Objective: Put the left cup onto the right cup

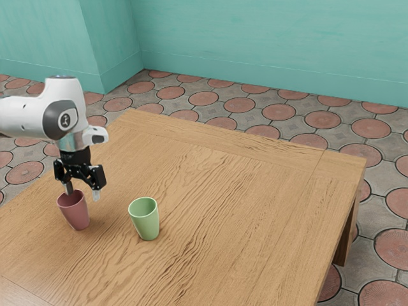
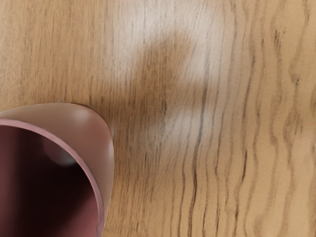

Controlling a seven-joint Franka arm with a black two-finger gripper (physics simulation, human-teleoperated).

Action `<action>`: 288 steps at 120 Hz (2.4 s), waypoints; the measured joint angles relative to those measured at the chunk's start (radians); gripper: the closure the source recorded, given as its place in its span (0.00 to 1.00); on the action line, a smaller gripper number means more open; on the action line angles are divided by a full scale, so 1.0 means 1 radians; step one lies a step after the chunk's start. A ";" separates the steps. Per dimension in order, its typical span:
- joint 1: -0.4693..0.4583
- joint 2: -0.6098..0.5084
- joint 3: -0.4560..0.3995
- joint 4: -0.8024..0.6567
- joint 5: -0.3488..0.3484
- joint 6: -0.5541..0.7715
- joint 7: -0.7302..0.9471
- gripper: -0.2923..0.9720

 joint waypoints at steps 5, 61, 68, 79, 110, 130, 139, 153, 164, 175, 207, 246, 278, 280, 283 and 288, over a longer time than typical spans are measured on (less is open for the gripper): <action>0.000 0.004 0.000 -0.001 0.000 0.006 0.001 0.23; 0.012 0.031 -0.001 -0.049 0.000 0.075 0.004 0.23; 0.012 0.035 -0.001 -0.050 0.000 0.082 0.004 0.23; 0.012 0.040 -0.002 -0.051 0.000 0.088 0.004 0.23; 0.016 0.053 -0.001 -0.066 -0.002 0.111 0.004 0.23; 0.019 0.059 -0.001 -0.074 -0.003 0.125 0.005 0.24; 0.019 0.061 -0.001 -0.074 -0.004 0.129 0.005 0.30; 0.020 0.062 0.000 -0.073 -0.004 0.132 0.005 0.46; 0.022 0.062 0.000 -0.071 -0.004 0.133 0.005 0.60; 0.031 0.061 0.000 -0.071 -0.004 0.133 0.005 0.70; 0.037 0.061 0.004 -0.066 -0.001 0.124 0.005 0.82; 0.033 0.061 0.005 0.041 0.037 0.059 -0.002 0.85; 0.023 0.059 0.000 0.147 0.045 -0.027 -0.004 0.85; 0.023 0.059 -0.001 0.151 0.046 -0.031 -0.004 0.85; 0.022 0.059 -0.002 0.159 0.046 -0.038 -0.004 0.85; 0.021 0.058 -0.004 0.176 0.046 -0.049 -0.004 0.85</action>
